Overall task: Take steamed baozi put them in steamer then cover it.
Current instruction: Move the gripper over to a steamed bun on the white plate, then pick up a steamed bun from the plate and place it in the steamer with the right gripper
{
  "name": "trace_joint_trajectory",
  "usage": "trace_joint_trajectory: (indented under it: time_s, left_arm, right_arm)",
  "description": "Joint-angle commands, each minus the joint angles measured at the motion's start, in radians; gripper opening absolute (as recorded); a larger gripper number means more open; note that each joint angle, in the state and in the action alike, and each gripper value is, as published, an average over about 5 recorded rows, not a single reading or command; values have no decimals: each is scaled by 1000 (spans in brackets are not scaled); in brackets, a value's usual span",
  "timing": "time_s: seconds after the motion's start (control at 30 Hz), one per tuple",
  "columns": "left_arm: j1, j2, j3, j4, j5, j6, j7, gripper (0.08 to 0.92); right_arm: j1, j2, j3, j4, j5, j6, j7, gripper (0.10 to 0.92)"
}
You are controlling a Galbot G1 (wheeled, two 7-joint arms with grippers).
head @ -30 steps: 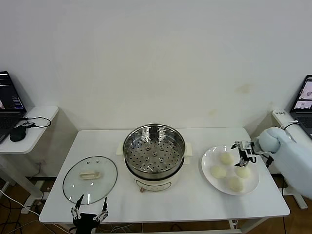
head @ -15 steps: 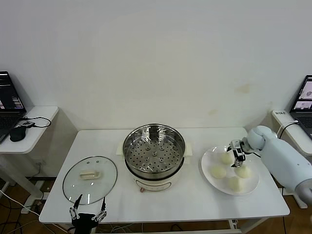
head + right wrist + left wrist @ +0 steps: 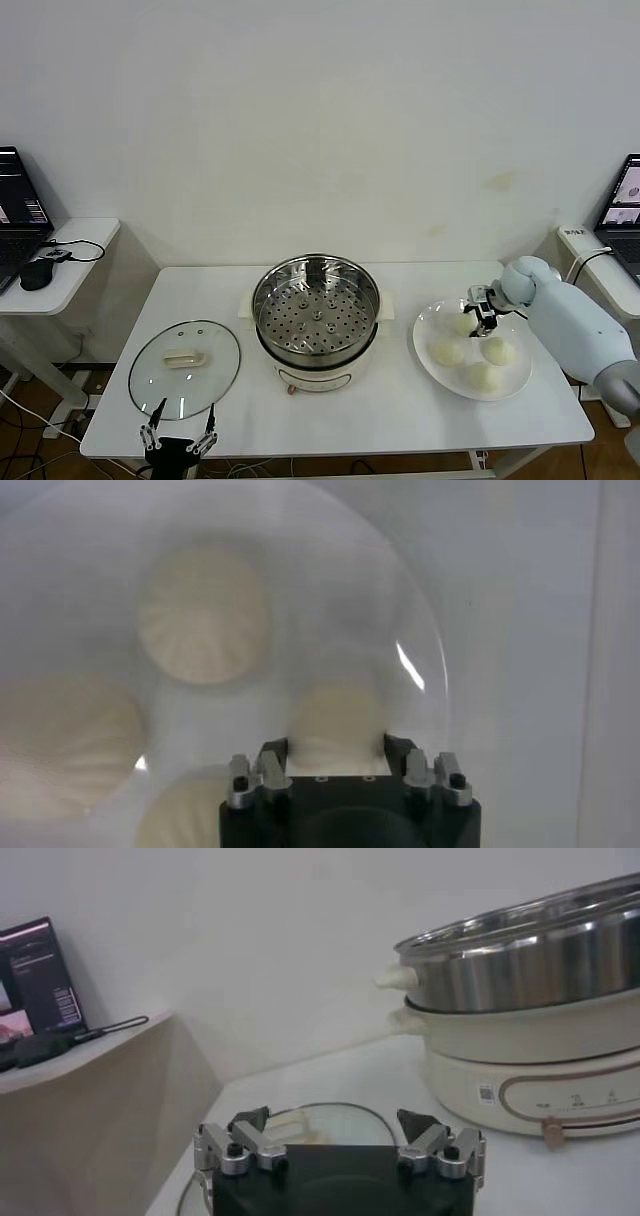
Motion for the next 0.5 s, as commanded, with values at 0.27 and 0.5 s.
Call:
trace_joint_trajectory:
  time_s: [0.27,0.5]
  left_arm:
    - [-3,8,3,-2,0,-3,0,823]
    - [-5,19,12,-7,-6,-13,3,823]
  right_arm:
    - [125,-147,-128,230,180,-37,-11,578]
    - [437,-195,-357,381,404,-73,-17,584]
